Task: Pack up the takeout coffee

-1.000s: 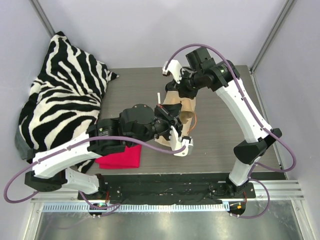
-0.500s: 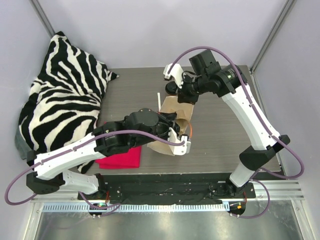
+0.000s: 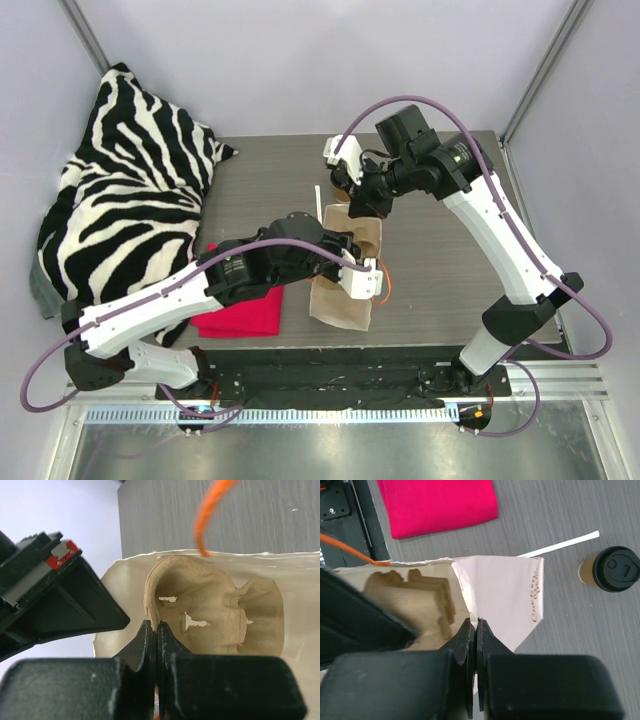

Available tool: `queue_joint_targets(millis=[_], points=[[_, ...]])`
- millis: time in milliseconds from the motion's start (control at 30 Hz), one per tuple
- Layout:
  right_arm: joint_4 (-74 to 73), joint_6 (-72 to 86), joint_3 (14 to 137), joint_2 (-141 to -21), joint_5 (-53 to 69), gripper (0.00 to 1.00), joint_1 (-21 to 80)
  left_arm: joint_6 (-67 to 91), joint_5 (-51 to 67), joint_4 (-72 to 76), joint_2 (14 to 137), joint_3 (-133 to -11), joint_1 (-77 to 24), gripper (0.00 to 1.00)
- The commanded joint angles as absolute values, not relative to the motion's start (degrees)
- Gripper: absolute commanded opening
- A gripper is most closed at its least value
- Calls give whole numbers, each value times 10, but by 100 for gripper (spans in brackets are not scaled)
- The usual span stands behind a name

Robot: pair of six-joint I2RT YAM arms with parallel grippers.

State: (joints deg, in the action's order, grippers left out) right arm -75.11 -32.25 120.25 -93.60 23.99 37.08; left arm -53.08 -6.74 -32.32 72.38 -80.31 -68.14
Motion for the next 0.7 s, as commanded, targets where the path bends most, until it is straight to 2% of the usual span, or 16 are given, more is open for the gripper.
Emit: queue_joint_targets(millis=[0,400,667], points=[[-743,-307,1199,-913,269,1,375,-507,-38,-275,732,-795,-658,0],[-754,-308,1183,-918,308,1,377,-481,21,-298,743,-769,-648,0],[-776,-298,1186,-922,330,1,377,-442,29,-332,763,-797,-644,0]])
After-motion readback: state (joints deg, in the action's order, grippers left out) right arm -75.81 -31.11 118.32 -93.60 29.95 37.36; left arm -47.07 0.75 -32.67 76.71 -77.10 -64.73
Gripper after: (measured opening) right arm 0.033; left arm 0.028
